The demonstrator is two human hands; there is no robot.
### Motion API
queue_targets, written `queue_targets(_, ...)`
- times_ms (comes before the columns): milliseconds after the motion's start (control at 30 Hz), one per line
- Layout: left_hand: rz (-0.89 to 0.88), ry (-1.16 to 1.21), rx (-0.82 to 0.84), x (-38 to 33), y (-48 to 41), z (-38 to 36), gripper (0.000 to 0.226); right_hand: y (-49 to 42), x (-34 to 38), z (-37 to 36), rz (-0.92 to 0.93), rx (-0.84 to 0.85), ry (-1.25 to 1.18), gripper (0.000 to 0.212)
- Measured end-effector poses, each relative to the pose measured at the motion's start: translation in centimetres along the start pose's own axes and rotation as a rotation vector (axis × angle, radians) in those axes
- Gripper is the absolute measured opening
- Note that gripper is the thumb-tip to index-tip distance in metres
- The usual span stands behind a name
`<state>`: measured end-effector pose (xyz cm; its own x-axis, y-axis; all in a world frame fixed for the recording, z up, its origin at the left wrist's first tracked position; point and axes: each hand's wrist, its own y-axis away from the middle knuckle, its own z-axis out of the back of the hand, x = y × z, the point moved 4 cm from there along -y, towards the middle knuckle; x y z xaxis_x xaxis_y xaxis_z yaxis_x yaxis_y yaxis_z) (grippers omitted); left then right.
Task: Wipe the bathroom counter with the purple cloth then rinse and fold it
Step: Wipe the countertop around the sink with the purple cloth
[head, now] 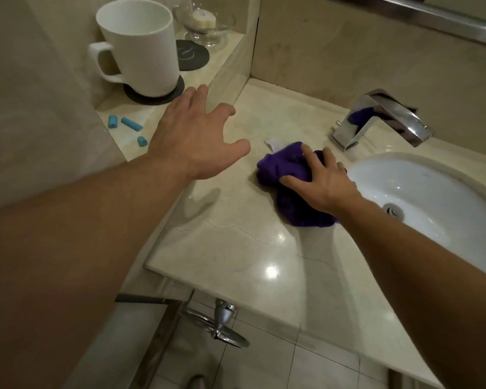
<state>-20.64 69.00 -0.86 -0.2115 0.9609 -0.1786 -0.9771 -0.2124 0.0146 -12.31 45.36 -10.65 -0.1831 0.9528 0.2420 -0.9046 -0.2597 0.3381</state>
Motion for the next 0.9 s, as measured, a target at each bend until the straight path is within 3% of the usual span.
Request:
queue_targets(100, -0.010, 0.001, -0.016, -0.3, -0.2, 0.1, 0.071, 0.6, 0.7, -1.7, -0.025, -0.071, 0.105, 0.096)
queue_targets(267, -0.012, 0.013, -0.026, -0.3, 0.0, 0.0, 0.072, 2.1, 6.1, -4.1, 0.085, -0.185, 0.181, 0.093)
queue_targets(433, -0.011, 0.033, -0.032, -0.2, 0.1, 0.1, 0.071, 4.2, 16.6, -8.1, 0.389, -0.119, 0.232, 0.098)
queue_targets(500, -0.011, 0.028, -0.045, -0.1, 0.1, 0.0, 0.070, 4.6, 18.0, -8.9, 0.423, -0.100, 0.219, 0.097)
queue_targets(733, -0.036, -0.085, -0.049, 0.3, 0.2, -0.8, 0.071, 5.3, 16.1, -8.6, 0.478, -0.090, 0.216, 0.084)
queue_targets(900, -0.065, -0.212, -0.035, 0.6, 0.0, -1.1, 0.081, 4.8, 9.9, -6.3, 0.351, -0.138, 0.201, 0.081)
